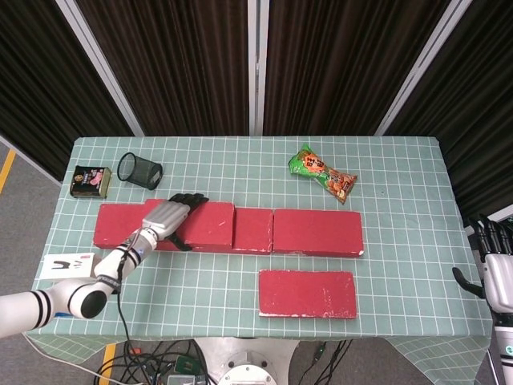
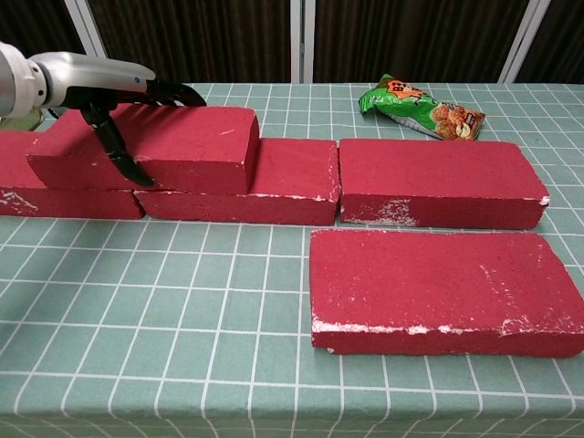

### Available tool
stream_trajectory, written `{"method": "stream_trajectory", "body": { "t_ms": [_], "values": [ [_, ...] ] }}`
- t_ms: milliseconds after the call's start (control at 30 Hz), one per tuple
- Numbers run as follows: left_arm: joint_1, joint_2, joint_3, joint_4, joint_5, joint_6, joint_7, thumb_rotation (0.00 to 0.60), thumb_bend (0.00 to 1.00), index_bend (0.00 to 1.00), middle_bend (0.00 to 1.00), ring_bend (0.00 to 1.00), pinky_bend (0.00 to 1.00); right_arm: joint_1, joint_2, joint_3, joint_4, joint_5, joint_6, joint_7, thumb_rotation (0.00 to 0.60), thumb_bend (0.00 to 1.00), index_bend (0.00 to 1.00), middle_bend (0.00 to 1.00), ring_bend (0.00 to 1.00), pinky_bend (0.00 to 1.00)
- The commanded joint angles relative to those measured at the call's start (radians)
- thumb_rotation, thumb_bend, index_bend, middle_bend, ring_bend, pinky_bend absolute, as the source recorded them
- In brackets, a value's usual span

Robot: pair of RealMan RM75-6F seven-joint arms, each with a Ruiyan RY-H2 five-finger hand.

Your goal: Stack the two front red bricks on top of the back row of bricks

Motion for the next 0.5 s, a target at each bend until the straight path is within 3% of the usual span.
{"method": "stream_trajectory", "body": {
  "t_ms": [33, 500],
  "values": [
    [0.004, 0.0, -0.002, -0.003, 0.008, 0.009, -0.004, 0.6, 0.02, 0.04, 0.0, 0.0, 0.0, -0.001, -0.003, 0.002, 0.002, -0.005, 0.009, 0.002, 0.6, 0.19, 0.0, 0.0, 0.0, 0.0],
    [0.08, 0.105, -0.006, -0.14, 0.079, 0.123, -0.026, 0.6, 0.02, 0.04, 0.0, 0.0, 0.0, -0.001, 0.021, -0.02, -0.039, -0.054, 0.013, -0.007, 0.6, 0.17, 0.0, 0.0, 0.0, 0.0]
  ]
}}
